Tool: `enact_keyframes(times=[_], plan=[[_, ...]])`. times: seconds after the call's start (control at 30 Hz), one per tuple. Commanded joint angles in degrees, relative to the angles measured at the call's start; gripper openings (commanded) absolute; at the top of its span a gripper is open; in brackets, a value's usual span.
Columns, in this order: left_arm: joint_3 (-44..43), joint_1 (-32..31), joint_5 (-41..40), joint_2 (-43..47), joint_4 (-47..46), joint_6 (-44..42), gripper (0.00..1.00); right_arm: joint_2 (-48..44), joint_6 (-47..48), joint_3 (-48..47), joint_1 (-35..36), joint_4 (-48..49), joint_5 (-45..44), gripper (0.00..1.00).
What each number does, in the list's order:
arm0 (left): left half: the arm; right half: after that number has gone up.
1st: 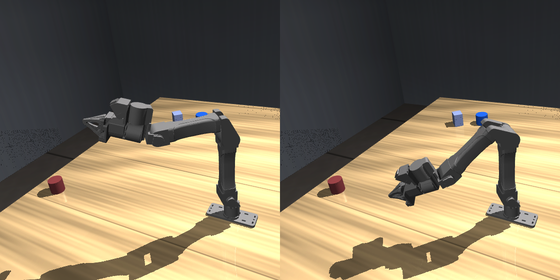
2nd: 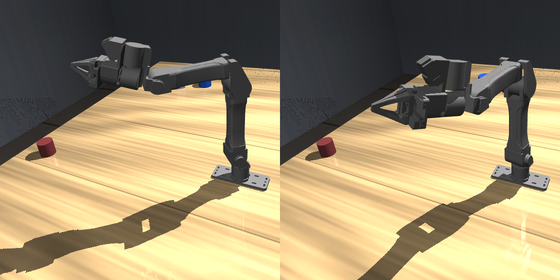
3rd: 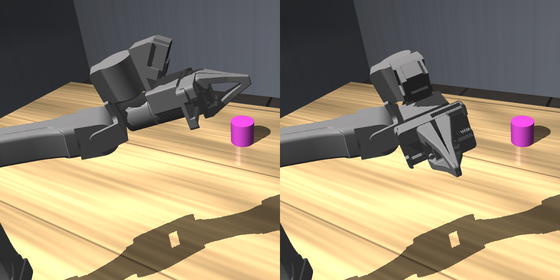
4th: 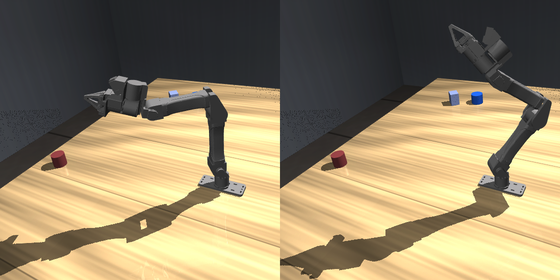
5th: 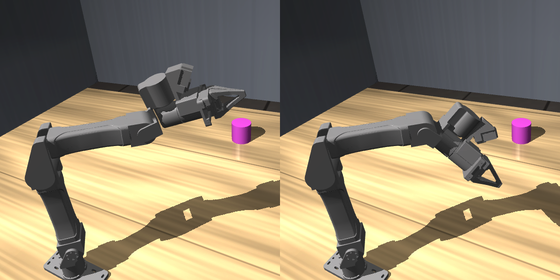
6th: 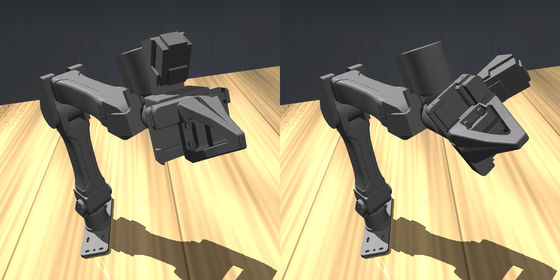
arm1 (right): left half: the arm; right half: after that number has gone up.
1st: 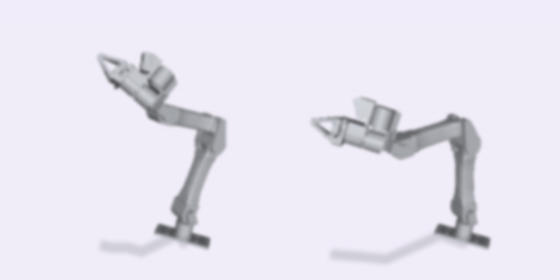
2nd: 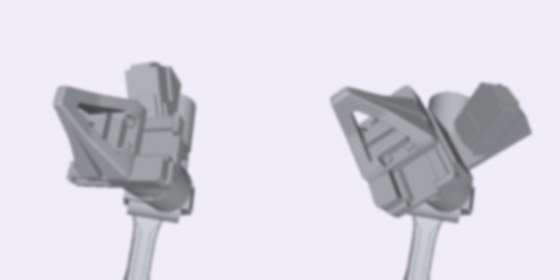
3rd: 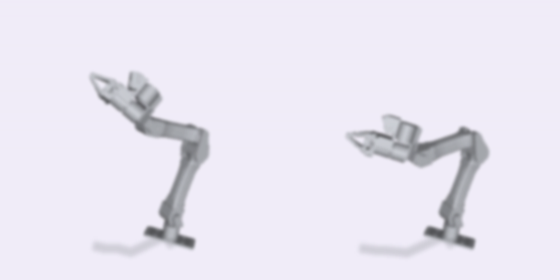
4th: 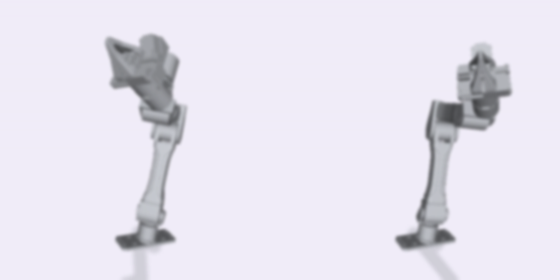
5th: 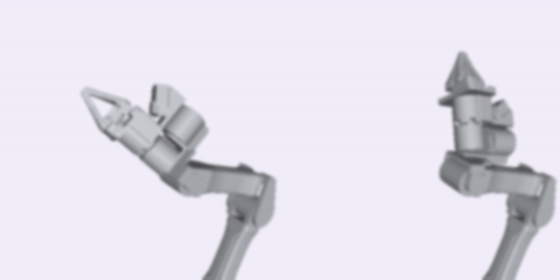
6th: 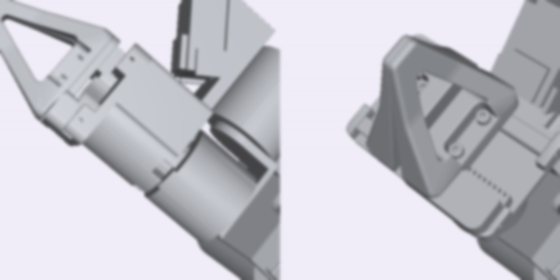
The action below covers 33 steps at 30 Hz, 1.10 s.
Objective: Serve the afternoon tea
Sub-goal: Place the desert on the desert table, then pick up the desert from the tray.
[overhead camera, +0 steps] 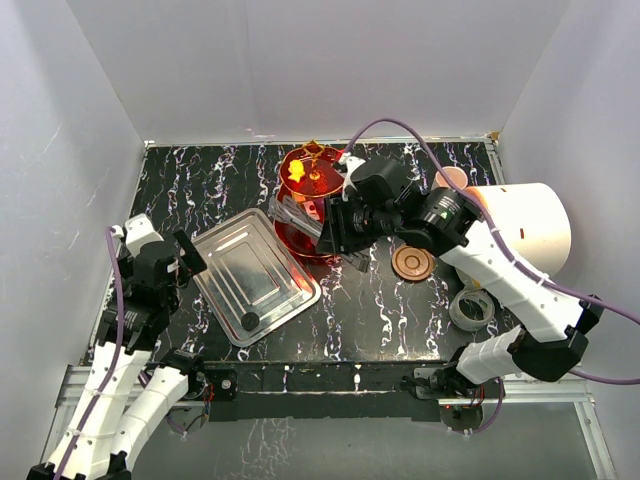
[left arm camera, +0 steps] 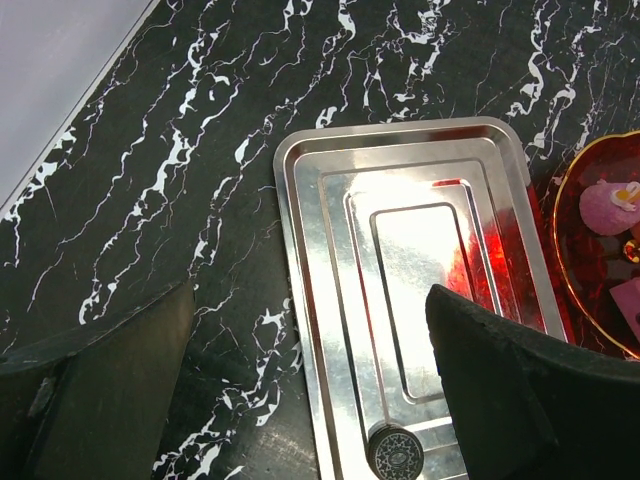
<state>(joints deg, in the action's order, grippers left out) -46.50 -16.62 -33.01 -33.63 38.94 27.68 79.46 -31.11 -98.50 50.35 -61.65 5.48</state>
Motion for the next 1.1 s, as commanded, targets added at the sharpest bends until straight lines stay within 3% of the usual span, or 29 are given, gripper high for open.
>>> enact_keyframes(times=[0.0, 0.37, 0.73, 1.07], plan=[[-1.6, -0.2, -1.3, 0.6, 0.0, -0.1, 0.99, -0.1, 1.3, 1.2, 2.3, 3.9, 3.5, 0.35], [-2.4, -0.2, -8.4, 3.3, 3.5, 3.3, 0.99, 7.9, 5.7, 9.0, 13.7, 1.2, -6.9, 0.34], [-2.5, -0.2, -8.4, 2.7, 3.6, 3.4, 0.99, 17.0, 4.0, 5.3, 23.9, 1.3, -11.7, 0.37], [-2.4, -0.2, -7.8, 3.6, 3.3, 3.2, 0.99, 23.7, 3.1, 0.7, 27.6, 0.3, -15.6, 0.41]])
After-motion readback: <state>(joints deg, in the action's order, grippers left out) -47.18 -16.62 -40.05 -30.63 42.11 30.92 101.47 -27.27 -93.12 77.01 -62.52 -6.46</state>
